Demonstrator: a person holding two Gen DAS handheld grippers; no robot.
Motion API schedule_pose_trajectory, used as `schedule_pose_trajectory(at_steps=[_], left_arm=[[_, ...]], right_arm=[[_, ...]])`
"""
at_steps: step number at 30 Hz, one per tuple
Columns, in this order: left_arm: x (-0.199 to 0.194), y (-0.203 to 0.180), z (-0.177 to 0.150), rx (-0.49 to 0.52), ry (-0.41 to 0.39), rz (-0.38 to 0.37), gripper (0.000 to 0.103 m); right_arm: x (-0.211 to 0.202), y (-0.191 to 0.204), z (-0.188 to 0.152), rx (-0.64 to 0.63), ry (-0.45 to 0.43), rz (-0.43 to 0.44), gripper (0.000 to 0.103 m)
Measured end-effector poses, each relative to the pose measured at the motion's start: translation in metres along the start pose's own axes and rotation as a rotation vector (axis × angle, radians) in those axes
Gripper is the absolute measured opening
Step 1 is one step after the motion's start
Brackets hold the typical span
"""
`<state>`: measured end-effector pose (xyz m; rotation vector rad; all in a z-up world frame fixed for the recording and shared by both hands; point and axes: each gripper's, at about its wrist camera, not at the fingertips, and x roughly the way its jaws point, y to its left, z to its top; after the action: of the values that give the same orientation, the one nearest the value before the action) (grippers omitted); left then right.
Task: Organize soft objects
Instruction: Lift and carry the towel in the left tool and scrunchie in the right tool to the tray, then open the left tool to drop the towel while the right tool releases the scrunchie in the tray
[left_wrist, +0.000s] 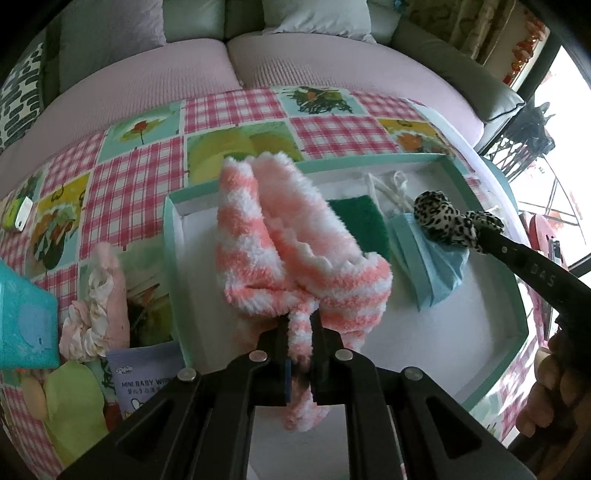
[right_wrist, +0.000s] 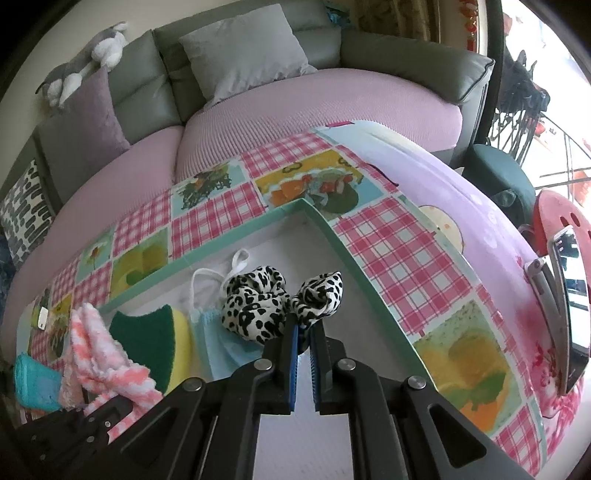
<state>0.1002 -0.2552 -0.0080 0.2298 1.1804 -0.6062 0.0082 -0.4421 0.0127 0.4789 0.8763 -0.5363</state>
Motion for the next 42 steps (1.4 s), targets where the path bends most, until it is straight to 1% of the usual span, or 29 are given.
schedule_pose_trajectory(at_steps=[8,10,11,12,13,14,15,18,20,21,22,24,26,27,30,33,34,35,36,38,39,41,42], left_arm=[[-0.002,0.001,0.0,-0.009,0.015,-0.001,0.009],[-0.006,0.0,0.001,-0.004,0.02,0.011,0.012],[-0.007,0.0,0.001,-0.003,0.021,0.016,0.017],[-0.009,0.0,0.001,-0.001,0.022,0.023,0.026],[-0.012,0.0,0.001,0.001,0.02,0.032,0.031],[-0.015,0.001,0.001,0.002,0.015,0.041,0.038],[-0.019,0.002,0.001,0.004,0.008,0.05,0.039],[-0.03,0.006,0.002,-0.003,-0.006,0.046,0.039],[-0.036,0.009,0.002,-0.01,-0.016,0.046,0.039],[-0.04,0.012,0.002,-0.016,-0.025,0.047,0.039],[-0.044,0.014,0.002,-0.021,-0.033,0.049,0.04],[-0.05,0.02,0.002,-0.039,-0.049,0.052,0.04],[-0.056,0.028,0.003,-0.063,-0.063,0.061,0.04],[-0.058,0.031,0.003,-0.075,-0.069,0.066,0.04],[-0.063,0.045,0.003,-0.115,-0.082,0.089,0.04],[-0.064,0.058,0.005,-0.154,-0.086,0.104,0.041],[-0.064,0.063,0.005,-0.168,-0.086,0.111,0.041],[-0.064,0.068,0.005,-0.18,-0.086,0.12,0.044],[-0.064,0.07,0.005,-0.186,-0.088,0.128,0.057],[-0.068,0.077,0.004,-0.199,-0.103,0.152,0.07],[-0.07,0.08,0.004,-0.206,-0.115,0.165,0.07],[-0.072,0.084,0.005,-0.22,-0.126,0.175,0.072],[-0.072,0.087,0.005,-0.23,-0.13,0.182,0.078]], right_arm=[[-0.006,0.002,0.002,-0.024,-0.002,-0.012,0.008],[-0.009,0.002,0.003,-0.026,-0.006,-0.01,0.008],[-0.011,0.002,0.003,-0.028,-0.008,-0.013,0.009],[-0.013,0.002,0.004,-0.032,-0.009,-0.017,0.013],[-0.015,0.003,0.004,-0.037,-0.011,-0.021,0.018],[-0.017,0.003,0.003,-0.04,-0.013,-0.024,0.022],[-0.019,0.003,0.003,-0.043,-0.015,-0.027,0.026],[-0.025,0.003,0.004,-0.051,-0.021,-0.027,0.029],[-0.029,0.005,0.004,-0.059,-0.024,-0.032,0.036],[-0.031,0.005,0.004,-0.063,-0.024,-0.036,0.042],[-0.033,0.006,0.004,-0.069,-0.025,-0.04,0.045],[-0.036,0.007,0.004,-0.074,-0.028,-0.043,0.046],[-0.039,0.009,0.003,-0.083,-0.03,-0.043,0.05],[-0.04,0.01,0.003,-0.087,-0.03,-0.043,0.054],[-0.042,0.015,0.002,-0.106,-0.028,-0.043,0.058],[-0.042,0.019,0.001,-0.125,-0.019,-0.04,0.069],[-0.041,0.021,0.0,-0.135,-0.013,-0.038,0.071],[-0.04,0.024,0.0,-0.147,-0.01,-0.037,0.072],[-0.04,0.027,-0.001,-0.156,-0.008,-0.037,0.075],[-0.038,0.032,-0.003,-0.179,-0.001,-0.031,0.081],[-0.038,0.034,-0.004,-0.189,0.002,-0.029,0.085],[-0.037,0.04,-0.006,-0.212,0.003,-0.028,0.089],[-0.037,0.042,-0.007,-0.218,0.003,-0.027,0.095]])
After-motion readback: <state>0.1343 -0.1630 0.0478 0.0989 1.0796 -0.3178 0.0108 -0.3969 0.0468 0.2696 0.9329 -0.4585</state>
